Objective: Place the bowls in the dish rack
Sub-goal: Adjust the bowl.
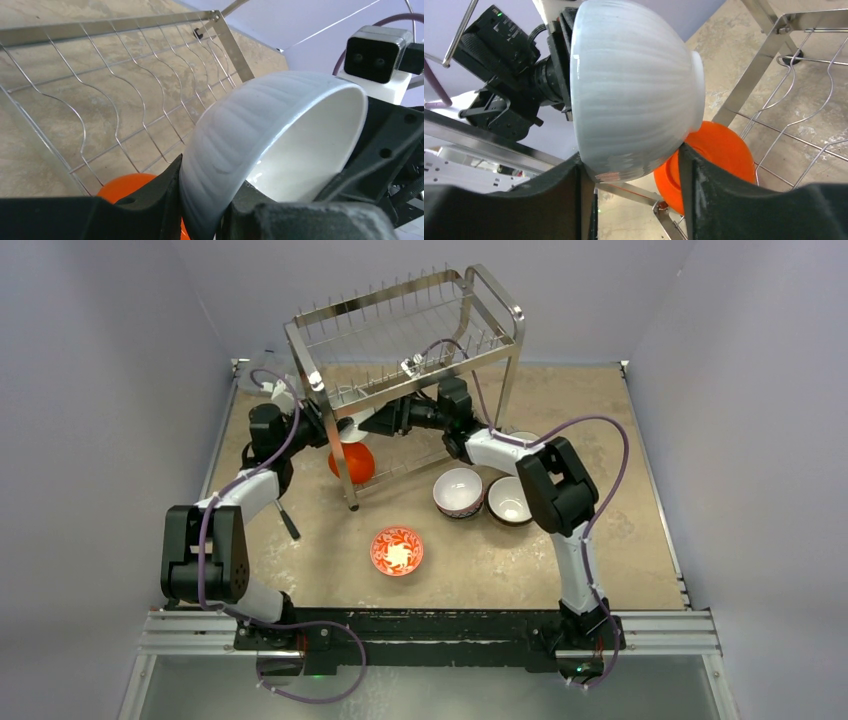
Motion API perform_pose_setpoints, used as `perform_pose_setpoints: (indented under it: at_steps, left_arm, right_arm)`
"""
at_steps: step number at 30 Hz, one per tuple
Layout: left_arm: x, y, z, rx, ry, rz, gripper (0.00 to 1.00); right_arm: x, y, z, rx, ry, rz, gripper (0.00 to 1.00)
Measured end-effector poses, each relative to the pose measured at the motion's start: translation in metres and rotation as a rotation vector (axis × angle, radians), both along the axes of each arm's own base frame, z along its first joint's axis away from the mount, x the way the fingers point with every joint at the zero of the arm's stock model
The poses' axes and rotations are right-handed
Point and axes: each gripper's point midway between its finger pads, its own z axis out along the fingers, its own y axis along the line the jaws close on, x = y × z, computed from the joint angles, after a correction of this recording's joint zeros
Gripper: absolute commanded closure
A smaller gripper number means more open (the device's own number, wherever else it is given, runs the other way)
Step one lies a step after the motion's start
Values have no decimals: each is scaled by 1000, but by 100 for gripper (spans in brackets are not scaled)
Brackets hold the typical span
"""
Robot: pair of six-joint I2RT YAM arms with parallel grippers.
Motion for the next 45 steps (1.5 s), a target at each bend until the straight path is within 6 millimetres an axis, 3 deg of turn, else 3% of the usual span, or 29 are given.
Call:
perform_pose_setpoints:
  at_steps: [3,5,6,11,15,18,27,34,42,45]
  left_arm:
    - [7,5,6,38,-42,23,100]
    - [12,12,7,105,-90,40,100]
    - [13,15,4,140,-104,46,100]
    - [13,19,-4,189,-97,49,100]
    - [8,14,0,103,-56,29,100]
    - [4,7,2,68,-44,-1,100]
    - [-6,-8,8,16,-42,-84,100]
    - [-7,-10,9,4,-41,-95,100]
    - [-7,-6,3,26,-24,-78,100]
    - [-7,-5,-2,34,-4,-71,100]
  right_arm:
    - [5,-1,-4,-4,13,-16,92]
    - [13,0,-16,-23,50,-53,98]
    - [15,0,-22,-33,68,-63,94]
    - [12,2,-33,-48,124,-53,49]
    - [11,4,-13,-5,61,-14,28]
    - [12,5,-2,14,32,-7,18]
    - [17,11,20,57,-20,-1,16]
    - [15,11,20,63,-13,13,21]
    - [10,10,12,52,18,32,15]
    - [5,9,7,46,48,47,24]
